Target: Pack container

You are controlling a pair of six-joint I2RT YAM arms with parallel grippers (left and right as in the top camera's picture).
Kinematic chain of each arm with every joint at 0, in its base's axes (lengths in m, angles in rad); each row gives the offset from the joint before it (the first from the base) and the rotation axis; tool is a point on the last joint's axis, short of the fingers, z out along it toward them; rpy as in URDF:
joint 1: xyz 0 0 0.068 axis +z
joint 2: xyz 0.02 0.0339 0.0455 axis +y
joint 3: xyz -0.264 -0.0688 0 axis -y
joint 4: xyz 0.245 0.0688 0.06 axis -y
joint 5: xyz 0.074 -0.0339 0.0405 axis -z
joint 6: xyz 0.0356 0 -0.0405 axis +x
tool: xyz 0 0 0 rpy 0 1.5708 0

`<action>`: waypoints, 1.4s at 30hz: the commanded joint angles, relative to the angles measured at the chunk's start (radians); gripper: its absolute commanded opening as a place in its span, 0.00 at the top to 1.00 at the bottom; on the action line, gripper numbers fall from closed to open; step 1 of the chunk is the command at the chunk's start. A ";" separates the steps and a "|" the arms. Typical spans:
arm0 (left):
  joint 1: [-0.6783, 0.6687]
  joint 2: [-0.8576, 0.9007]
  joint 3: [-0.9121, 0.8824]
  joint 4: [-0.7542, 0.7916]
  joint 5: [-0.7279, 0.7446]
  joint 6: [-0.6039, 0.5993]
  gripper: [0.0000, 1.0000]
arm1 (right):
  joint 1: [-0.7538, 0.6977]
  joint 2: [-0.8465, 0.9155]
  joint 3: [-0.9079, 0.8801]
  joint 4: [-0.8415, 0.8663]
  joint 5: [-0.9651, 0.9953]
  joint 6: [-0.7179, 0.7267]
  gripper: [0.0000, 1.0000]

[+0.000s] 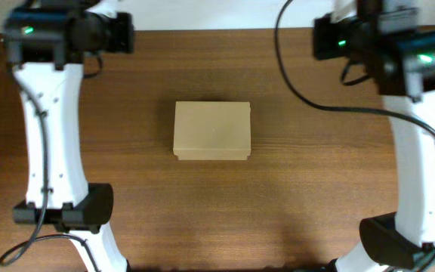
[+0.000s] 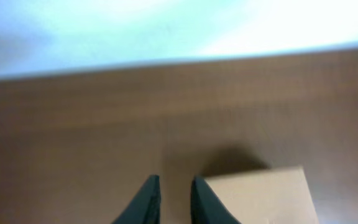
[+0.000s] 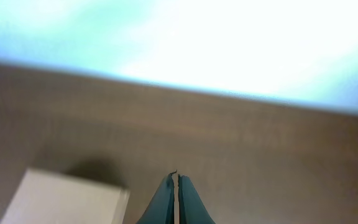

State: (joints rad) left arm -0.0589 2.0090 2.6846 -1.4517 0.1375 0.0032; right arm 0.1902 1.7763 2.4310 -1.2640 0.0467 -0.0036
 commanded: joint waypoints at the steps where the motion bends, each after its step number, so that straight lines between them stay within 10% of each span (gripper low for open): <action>1: 0.021 -0.036 0.110 0.002 -0.045 0.010 0.73 | -0.015 -0.014 0.150 0.003 0.029 -0.054 0.96; 5: 0.033 -0.054 0.199 0.039 -0.087 0.010 0.53 | -0.015 -0.018 0.319 0.008 0.076 -0.056 0.96; 6: 0.034 -0.058 0.214 0.050 -0.098 0.010 0.35 | -0.015 -0.021 0.349 0.008 0.086 -0.056 0.90; 7: 0.034 -0.060 0.223 0.059 -0.106 0.010 0.07 | -0.015 -0.025 0.380 0.008 0.098 -0.056 0.71; 10: 0.034 -0.062 0.235 0.075 -0.116 0.010 0.00 | -0.015 -0.039 0.429 0.007 0.105 -0.056 0.01; 42: 0.034 -0.060 0.234 -0.235 -0.116 0.010 0.00 | -0.015 -0.057 0.434 -0.291 0.103 -0.056 0.01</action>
State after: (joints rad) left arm -0.0311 1.9545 2.9108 -1.6840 0.0322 0.0074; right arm 0.1825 1.7260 2.8628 -1.5505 0.1349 -0.0570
